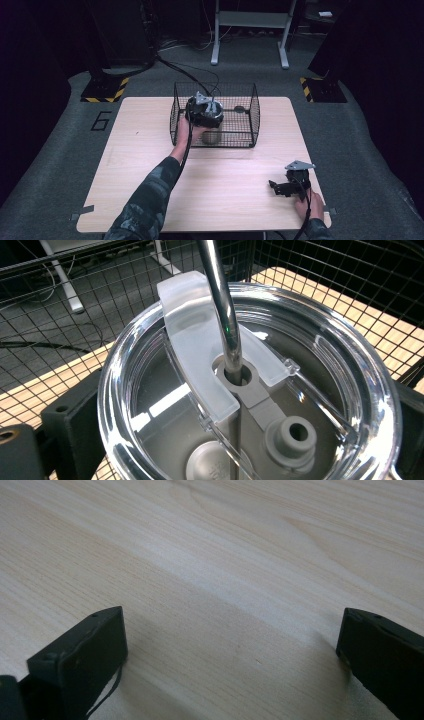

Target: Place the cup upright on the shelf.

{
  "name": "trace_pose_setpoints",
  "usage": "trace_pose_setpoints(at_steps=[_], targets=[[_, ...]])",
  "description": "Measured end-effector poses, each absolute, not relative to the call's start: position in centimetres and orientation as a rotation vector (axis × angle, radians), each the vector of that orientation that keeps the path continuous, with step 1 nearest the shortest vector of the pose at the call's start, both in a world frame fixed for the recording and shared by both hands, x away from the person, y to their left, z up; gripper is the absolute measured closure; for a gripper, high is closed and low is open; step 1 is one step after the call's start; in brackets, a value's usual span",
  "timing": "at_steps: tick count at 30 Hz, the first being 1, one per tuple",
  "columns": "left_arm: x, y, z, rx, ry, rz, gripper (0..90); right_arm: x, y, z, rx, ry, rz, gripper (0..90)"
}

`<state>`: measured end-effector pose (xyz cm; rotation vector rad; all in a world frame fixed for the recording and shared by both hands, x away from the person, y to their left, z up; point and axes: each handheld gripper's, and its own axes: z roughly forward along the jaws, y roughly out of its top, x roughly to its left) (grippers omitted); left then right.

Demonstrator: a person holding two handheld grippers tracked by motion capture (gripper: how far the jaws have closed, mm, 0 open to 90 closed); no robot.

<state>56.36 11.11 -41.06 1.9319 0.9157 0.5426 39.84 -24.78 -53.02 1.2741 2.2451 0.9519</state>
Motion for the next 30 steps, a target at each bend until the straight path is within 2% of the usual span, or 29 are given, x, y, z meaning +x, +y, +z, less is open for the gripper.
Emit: trace_pose_setpoints(at_steps=[4, 19, 30], targets=[[56.1, 11.4, -40.4, 1.934, 0.917, 0.533, 0.2, 39.8, -24.8, -53.0, 1.277, 2.246, 0.951, 0.0], [53.3, 13.0, -37.0, 1.937, 0.874, 0.492, 0.1, 39.8, -24.8, -53.0, 1.276, 2.246, 0.951, 0.0], [48.5, 15.4, -34.9, 1.984, 0.836, 0.483, 0.1, 39.8, -24.8, -53.0, 1.275, 2.245, 0.951, 0.0]])
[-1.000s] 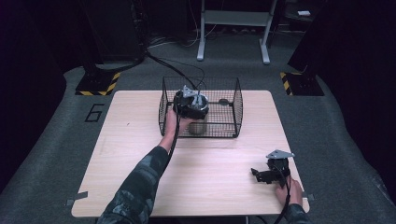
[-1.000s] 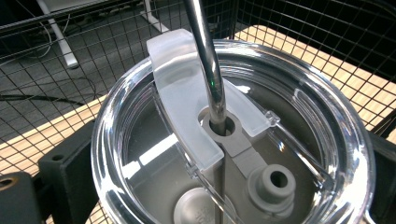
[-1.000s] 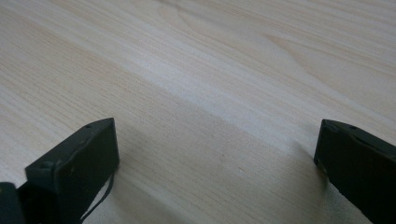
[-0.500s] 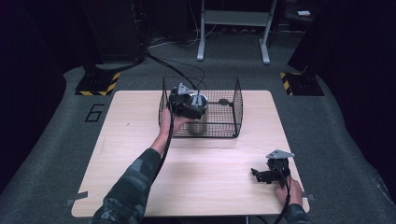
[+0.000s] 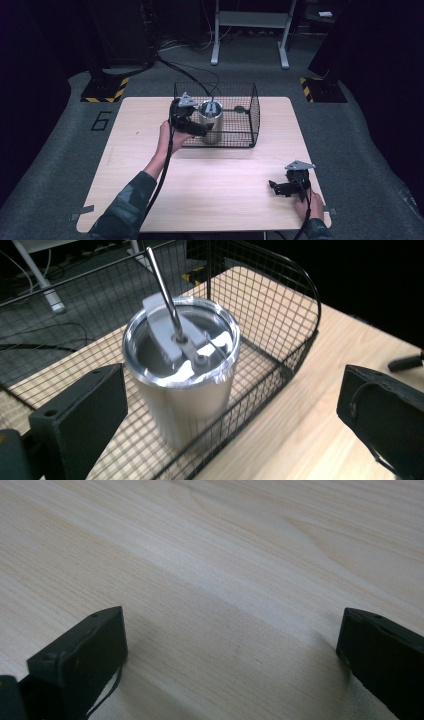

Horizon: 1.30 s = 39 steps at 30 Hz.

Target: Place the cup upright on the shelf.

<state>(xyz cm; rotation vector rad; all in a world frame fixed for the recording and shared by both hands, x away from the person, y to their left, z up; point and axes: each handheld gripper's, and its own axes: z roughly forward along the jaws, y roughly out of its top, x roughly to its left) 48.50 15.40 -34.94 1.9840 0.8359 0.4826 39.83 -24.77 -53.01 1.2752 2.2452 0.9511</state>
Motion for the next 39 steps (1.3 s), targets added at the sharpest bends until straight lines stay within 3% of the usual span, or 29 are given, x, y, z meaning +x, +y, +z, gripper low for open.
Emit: trace_pose_setpoints(at_steps=[20, 39], targets=[[41.5, 23.3, -37.8, 2.038, 0.878, 0.568, 0.2, 39.8, -24.8, -53.0, 1.273, 2.244, 0.949, 0.0], [35.2, 31.9, -46.5, 1.978, 1.141, 0.579, 0.2, 39.8, -24.8, -53.0, 1.274, 2.243, 0.949, 0.0]])
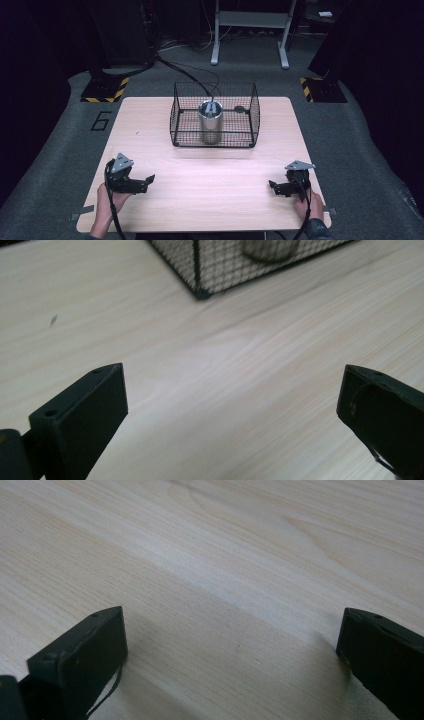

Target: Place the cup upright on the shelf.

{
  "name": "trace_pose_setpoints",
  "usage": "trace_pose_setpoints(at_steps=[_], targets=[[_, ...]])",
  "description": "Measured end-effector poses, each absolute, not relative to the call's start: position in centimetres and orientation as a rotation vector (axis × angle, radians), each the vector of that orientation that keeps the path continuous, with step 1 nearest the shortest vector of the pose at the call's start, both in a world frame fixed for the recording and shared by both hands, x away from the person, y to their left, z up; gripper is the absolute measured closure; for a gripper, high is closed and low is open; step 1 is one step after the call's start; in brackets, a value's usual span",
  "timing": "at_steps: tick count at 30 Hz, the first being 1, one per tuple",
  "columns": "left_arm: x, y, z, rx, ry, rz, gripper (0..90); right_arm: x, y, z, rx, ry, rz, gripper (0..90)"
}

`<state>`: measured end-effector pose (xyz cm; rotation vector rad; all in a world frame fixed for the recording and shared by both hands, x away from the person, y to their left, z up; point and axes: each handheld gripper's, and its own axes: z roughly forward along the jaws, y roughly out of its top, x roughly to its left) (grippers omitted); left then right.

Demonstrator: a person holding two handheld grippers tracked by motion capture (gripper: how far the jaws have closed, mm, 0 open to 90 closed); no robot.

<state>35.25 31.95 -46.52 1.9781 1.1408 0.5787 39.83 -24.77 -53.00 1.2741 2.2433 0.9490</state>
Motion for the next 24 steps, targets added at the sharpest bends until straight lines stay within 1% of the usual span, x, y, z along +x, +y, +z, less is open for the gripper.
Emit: trace_pose_setpoints(at_steps=[2, 5, 11, 13, 15, 16, 24], targets=[[34.6, 33.3, -48.4, 1.982, 1.198, 0.576, 0.1, 39.8, -24.8, -53.0, 1.273, 2.244, 0.949, 0.0], [34.4, 34.5, -50.0, 1.964, 1.263, 0.57, 0.1, 39.8, -24.8, -53.0, 1.28, 2.243, 0.95, 0.0], [34.6, 35.6, -52.1, 1.965, 1.317, 0.579, 0.1, 39.8, -24.8, -53.0, 1.28, 2.242, 0.95, 0.0], [34.9, 35.6, -52.6, 1.958, 1.319, 0.569, 0.1, 39.8, -24.8, -53.0, 1.279, 2.243, 0.95, 0.0], [35.3, 35.4, -53.2, 1.983, 1.331, 0.591, 0.1, 39.8, -24.8, -53.0, 1.28, 2.242, 0.95, 0.0], [35.5, 35.3, -53.1, 2.009, 1.345, 0.574, 0.0, 39.8, -24.7, -53.0, 1.28, 2.242, 0.95, 0.0], [35.6, 35.3, -53.2, 2.011, 1.342, 0.58, 0.0, 39.8, -24.8, -53.0, 1.276, 2.243, 0.949, 0.0]])
